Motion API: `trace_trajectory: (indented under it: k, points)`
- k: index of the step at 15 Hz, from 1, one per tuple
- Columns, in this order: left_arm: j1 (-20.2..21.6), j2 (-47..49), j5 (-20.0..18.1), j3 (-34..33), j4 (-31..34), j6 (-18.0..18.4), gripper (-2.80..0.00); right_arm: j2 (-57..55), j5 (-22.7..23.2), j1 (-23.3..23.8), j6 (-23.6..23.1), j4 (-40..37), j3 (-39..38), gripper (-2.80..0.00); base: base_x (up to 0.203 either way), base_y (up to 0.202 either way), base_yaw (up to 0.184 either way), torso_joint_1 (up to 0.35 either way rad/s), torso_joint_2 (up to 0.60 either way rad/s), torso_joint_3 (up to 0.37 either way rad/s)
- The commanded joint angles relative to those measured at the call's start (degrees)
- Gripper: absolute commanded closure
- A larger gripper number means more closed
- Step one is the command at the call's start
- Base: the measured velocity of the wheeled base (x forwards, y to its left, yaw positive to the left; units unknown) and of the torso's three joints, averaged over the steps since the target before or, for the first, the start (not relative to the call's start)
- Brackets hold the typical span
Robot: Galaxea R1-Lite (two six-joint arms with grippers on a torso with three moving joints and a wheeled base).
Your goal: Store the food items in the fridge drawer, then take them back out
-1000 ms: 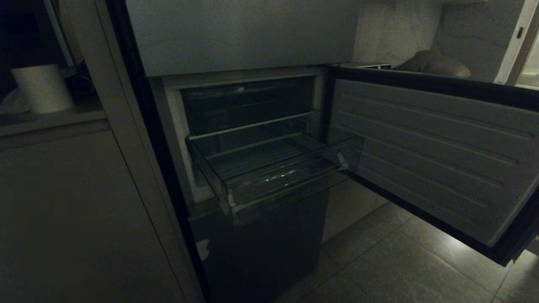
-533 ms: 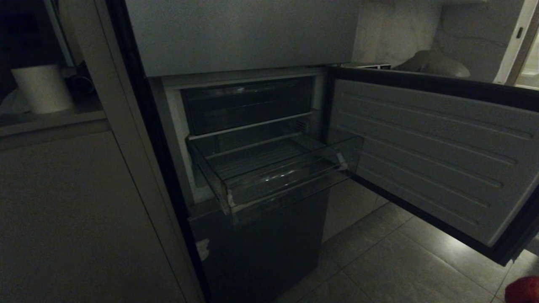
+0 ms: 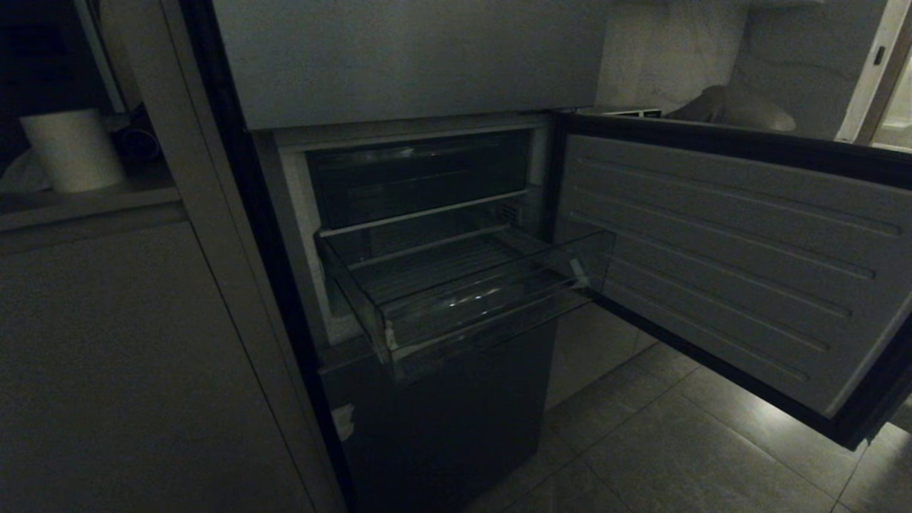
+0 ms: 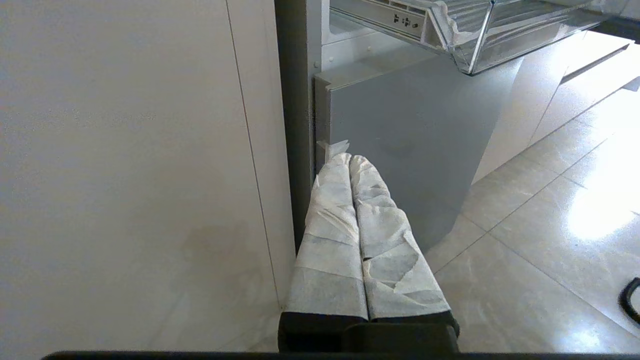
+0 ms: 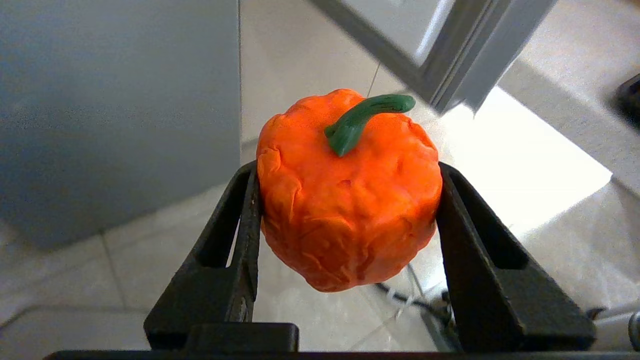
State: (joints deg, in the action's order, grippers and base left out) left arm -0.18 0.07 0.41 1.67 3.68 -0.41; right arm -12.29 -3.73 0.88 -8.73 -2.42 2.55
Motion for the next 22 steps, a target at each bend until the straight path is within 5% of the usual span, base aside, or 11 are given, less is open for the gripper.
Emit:
trace_trajectory:
  k: [1,4,13,22]
  points:
    - [0.01,0.01,0.02,0.0,0.01,-0.09,0.0,7.08,0.89,-0.05,-0.06,-0.18,0.23,0.0,0.0,0.0,0.0,0.0,0.0,0.0]
    - [0.01,0.01,0.02,0.0,0.01,-0.11,0.0,12.47,5.57,-0.58,1.04,1.57,-2.33,0.0,0.0,0.0,0.0,0.0,0.0,0.0]
    - [0.01,0.01,0.02,0.0,0.01,-0.11,0.0,12.29,5.67,-0.7,1.52,1.8,-2.46,0.0,0.0,-0.001,0.007,0.001,0.0,0.0]
    - [0.01,0.01,0.02,0.0,0.01,-0.11,0.0,12.29,5.75,-0.7,1.26,1.8,-2.46,0.0,0.001,-0.006,0.169,0.001,0.0,0.004]
